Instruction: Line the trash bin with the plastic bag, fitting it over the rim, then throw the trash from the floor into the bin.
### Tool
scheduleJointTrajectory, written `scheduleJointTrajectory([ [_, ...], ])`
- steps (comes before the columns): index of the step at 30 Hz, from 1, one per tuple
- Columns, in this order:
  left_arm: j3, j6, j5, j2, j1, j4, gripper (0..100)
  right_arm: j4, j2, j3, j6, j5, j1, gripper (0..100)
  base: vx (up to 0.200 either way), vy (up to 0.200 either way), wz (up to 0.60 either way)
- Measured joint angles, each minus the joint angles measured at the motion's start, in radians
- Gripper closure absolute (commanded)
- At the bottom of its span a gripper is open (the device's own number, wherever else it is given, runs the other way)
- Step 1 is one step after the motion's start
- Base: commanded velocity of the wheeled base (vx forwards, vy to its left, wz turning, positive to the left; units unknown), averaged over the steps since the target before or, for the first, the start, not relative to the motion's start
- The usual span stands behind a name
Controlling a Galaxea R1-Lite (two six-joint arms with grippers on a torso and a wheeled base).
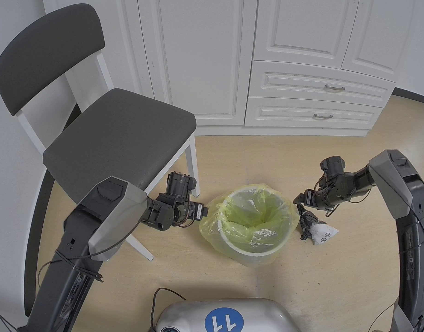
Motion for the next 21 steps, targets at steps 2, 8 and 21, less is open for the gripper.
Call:
scheduleJointTrajectory([
  [2,0.085,-0.009,0.001,-0.044,-0.004,-0.014,0,0.0,-0.044,0.032,-0.02,0.01,-0.006,0,0.0,0.0,0.0],
  [8,0.343,-0.036,0.002,-0.186,-0.016,-0.107,0,-0.021,-0.21,0.191,-0.072,0.041,0.016,0,0.0,0.0,0.0],
  [21,0.832,-0.051,-0.041,-0.523,-0.08,-0.261,0,-0.466,-0.35,0.54,-0.094,0.041,0.249,100,0.0,0.0,0.0],
])
